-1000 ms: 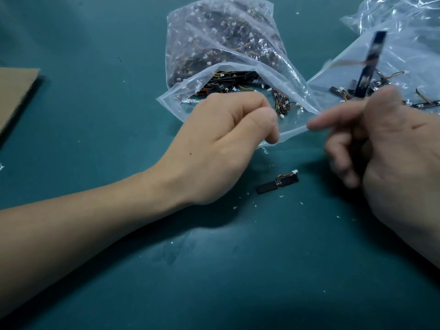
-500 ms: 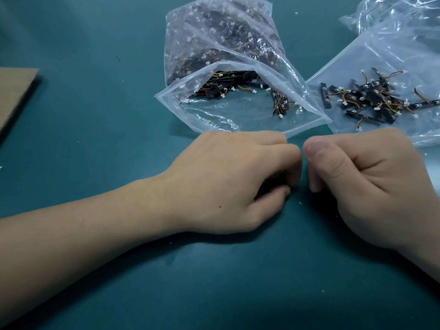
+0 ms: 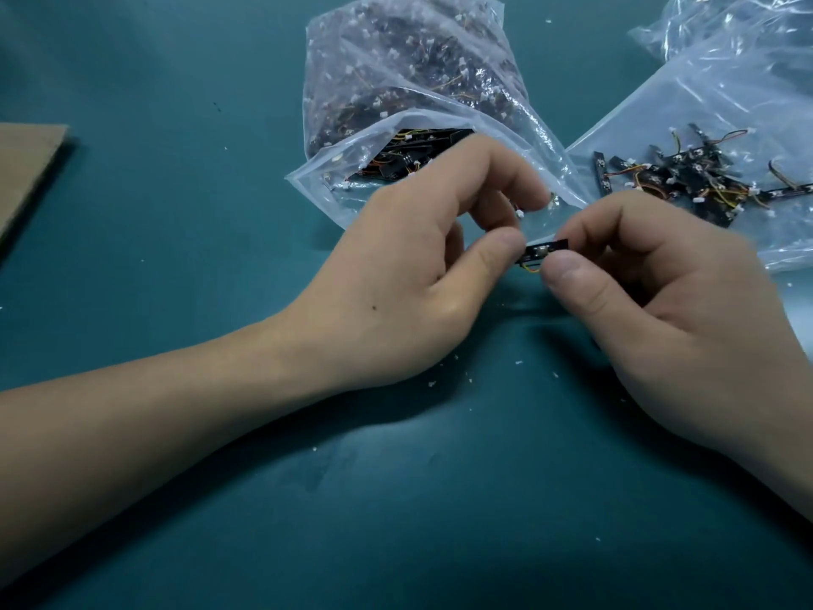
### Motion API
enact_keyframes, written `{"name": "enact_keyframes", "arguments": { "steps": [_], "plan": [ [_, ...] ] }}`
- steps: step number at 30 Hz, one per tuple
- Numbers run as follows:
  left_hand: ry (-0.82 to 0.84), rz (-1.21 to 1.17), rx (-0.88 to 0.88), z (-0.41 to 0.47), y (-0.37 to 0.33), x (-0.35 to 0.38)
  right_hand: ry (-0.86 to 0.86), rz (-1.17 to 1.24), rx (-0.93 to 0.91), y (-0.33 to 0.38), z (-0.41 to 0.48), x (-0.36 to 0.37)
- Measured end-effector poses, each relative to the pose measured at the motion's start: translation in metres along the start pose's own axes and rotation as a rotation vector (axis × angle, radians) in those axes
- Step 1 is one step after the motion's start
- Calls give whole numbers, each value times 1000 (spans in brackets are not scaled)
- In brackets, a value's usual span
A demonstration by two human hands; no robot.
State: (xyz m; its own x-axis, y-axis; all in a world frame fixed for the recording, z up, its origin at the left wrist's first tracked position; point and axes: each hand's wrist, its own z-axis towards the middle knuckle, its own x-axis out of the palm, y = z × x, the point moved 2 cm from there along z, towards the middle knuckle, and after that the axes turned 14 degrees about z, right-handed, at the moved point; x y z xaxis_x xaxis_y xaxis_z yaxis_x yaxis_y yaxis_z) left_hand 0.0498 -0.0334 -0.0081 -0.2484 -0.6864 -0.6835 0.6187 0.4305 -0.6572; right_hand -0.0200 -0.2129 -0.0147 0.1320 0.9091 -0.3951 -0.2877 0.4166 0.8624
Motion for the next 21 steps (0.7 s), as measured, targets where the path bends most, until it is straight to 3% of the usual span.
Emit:
{"name": "enact_keyframes", "arguments": {
  "steps": [4, 9, 21],
  "plan": [
    [47, 11, 13, -1, -1, 0, -6, -8, 1, 1, 1, -1],
    [85, 61, -18, -1, -3, 1, -98, 176, 34, -3, 2, -3],
    [81, -17, -40, 0, -3, 1, 94, 147, 60, -2, 1, -2]
  ]
}}
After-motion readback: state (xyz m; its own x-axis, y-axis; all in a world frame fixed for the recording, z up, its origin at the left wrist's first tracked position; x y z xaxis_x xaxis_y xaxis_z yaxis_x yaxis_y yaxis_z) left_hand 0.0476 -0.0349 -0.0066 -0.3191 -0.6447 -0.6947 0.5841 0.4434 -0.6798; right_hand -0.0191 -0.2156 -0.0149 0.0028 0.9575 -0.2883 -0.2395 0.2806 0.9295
